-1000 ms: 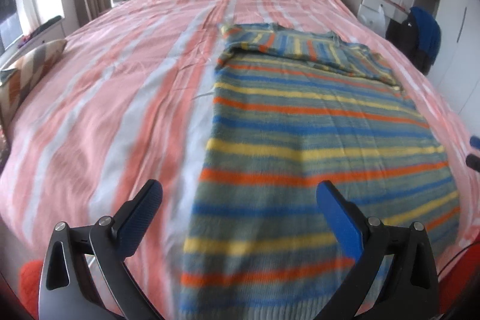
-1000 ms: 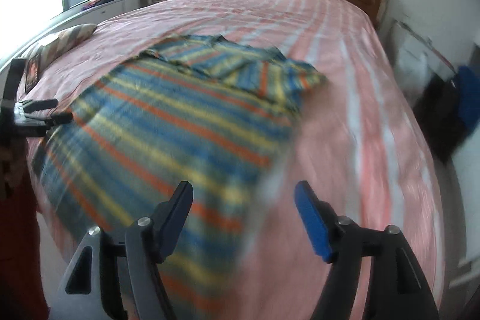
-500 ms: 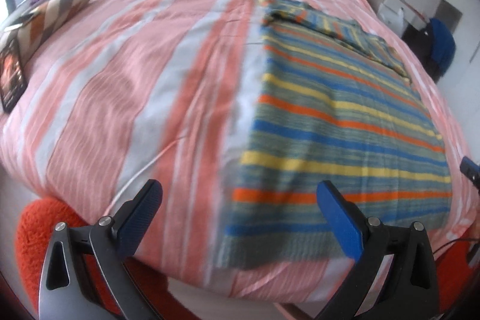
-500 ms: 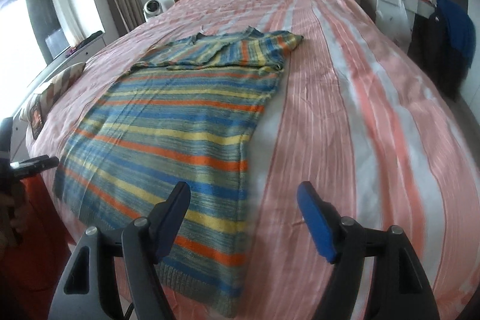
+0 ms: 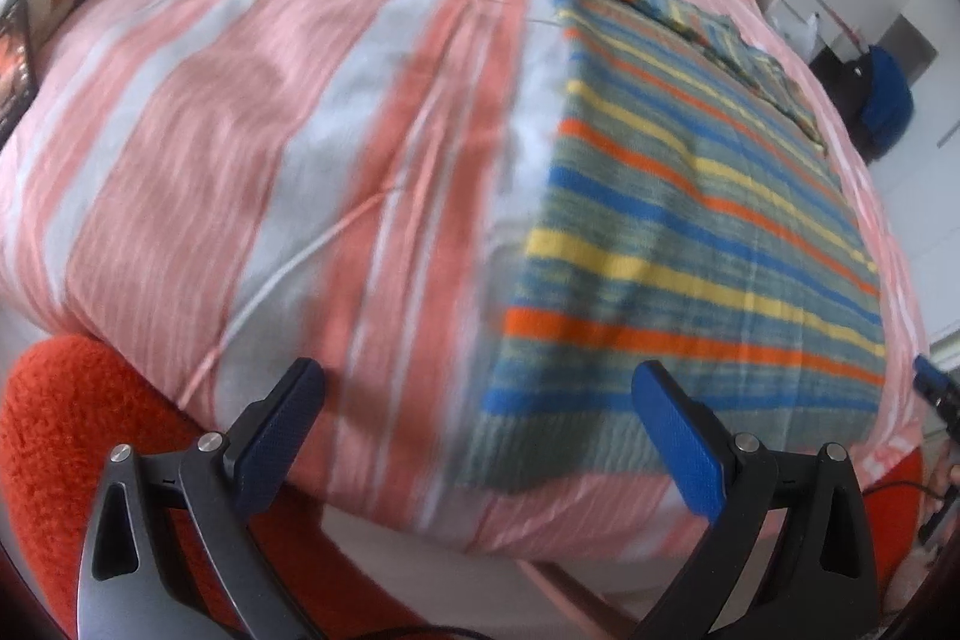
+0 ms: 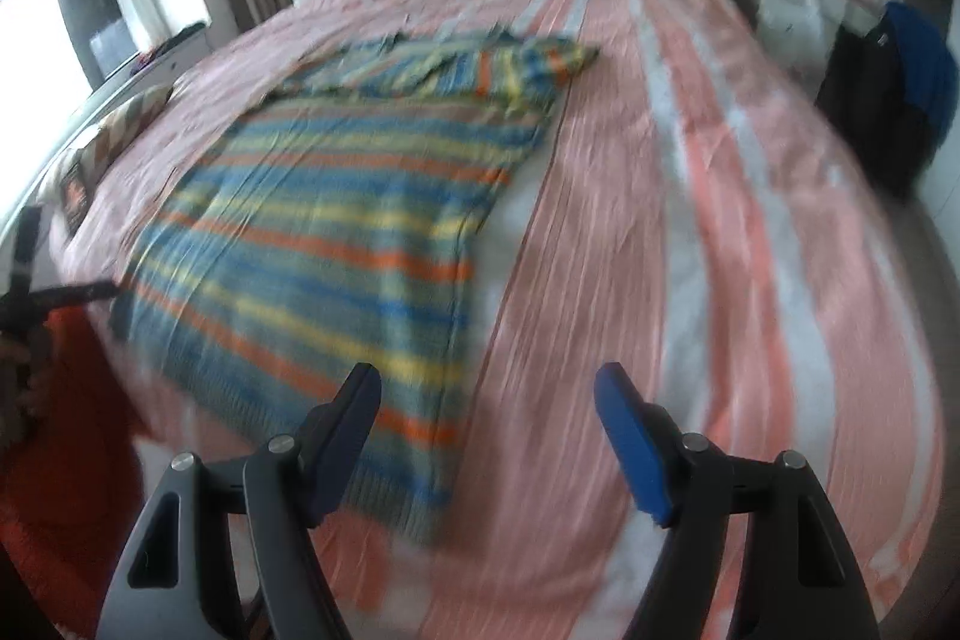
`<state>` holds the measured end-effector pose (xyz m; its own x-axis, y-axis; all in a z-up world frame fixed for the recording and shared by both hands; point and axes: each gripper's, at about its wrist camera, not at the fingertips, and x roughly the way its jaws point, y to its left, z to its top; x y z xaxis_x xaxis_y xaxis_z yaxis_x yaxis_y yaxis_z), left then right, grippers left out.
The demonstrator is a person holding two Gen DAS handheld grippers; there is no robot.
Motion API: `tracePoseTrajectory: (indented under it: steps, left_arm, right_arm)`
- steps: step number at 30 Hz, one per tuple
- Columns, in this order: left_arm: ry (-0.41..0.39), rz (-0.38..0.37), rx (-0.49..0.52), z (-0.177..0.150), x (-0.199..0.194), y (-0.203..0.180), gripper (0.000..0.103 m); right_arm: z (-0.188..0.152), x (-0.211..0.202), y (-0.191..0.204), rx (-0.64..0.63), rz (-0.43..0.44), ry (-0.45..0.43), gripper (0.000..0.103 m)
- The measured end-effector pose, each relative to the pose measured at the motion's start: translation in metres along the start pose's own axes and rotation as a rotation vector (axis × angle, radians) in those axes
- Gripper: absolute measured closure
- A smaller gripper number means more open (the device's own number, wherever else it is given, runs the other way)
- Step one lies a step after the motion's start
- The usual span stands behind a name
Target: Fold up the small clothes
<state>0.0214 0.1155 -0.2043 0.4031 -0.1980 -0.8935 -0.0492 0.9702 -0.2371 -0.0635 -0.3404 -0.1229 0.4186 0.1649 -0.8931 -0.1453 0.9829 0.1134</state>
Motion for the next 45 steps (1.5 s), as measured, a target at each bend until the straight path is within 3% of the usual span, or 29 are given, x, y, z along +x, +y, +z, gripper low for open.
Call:
tracePoseTrajectory:
  steps: [4,7,9,10,11,12,14,19,23,28,35,37,38,39,40,42,45]
  left_arm:
    - [0.035,-0.021,0.055,-0.003,0.004,-0.015,0.004]
    - [0.088,0.027,0.110,-0.008,0.011,-0.024,0.016]
    - [0.107,0.063,0.139,-0.012,0.014,-0.029,0.027]
    - [0.120,0.077,0.148,-0.012,0.015,-0.030,0.033]
    - [0.132,0.081,0.152,-0.012,0.015,-0.030,0.054]
    - [0.151,0.065,0.154,-0.012,0.015,-0.030,0.095]
    - [0.180,-0.001,0.106,-0.009,0.012,-0.023,0.100]
    - [0.113,-0.149,0.005,0.025,-0.012,-0.010,0.100]
    - [-0.002,-0.217,0.019,0.090,-0.021,-0.024,0.100]
    - [-0.119,-0.189,0.060,0.191,0.008,-0.043,0.100]
    - [-0.154,-0.113,0.081,0.333,0.087,-0.078,0.098]
    - [-0.139,-0.079,0.077,0.366,0.119,-0.088,0.083]
    - [-0.103,-0.017,0.062,0.379,0.137,-0.087,0.057]
    - [-0.087,0.028,0.039,0.380,0.141,-0.082,0.045]
    - [-0.099,0.035,0.010,0.377,0.139,-0.071,0.044]
    - [-0.117,-0.060,-0.014,0.364,0.130,-0.055,0.031]
    - [-0.073,-0.128,0.008,0.317,0.110,-0.028,0.029]
  right_arm:
    - [-0.015,0.020,0.000,0.070,0.116,0.121,0.030]
    - [-0.024,0.043,0.005,0.063,0.075,0.227,0.030]
    - [-0.027,0.050,0.006,0.063,0.072,0.245,0.032]
    - [-0.027,0.053,0.008,0.065,0.090,0.247,0.045]
    - [-0.026,0.056,0.009,0.060,0.115,0.263,0.078]
    - [-0.026,0.058,0.010,0.060,0.136,0.279,0.098]
    - [-0.023,0.054,0.009,0.076,0.151,0.272,0.098]
    - [0.006,0.021,-0.011,0.174,0.216,0.127,0.098]
    - [0.053,0.013,-0.025,0.205,0.235,-0.010,0.098]
    - [0.140,0.040,-0.046,0.181,0.189,-0.122,0.098]
    - [0.279,0.118,-0.090,0.197,0.118,-0.183,0.098]
    - [0.313,0.150,-0.106,0.227,0.125,-0.216,0.095]
    - [0.324,0.163,-0.114,0.242,0.126,-0.213,0.090]
    - [0.332,0.178,-0.122,0.271,0.106,-0.196,0.085]
    - [0.335,0.189,-0.132,0.326,0.072,-0.188,0.075]
    - [0.328,0.183,-0.142,0.375,0.108,-0.224,0.075]
    - [0.297,0.155,-0.136,0.307,0.169,-0.213,0.074]
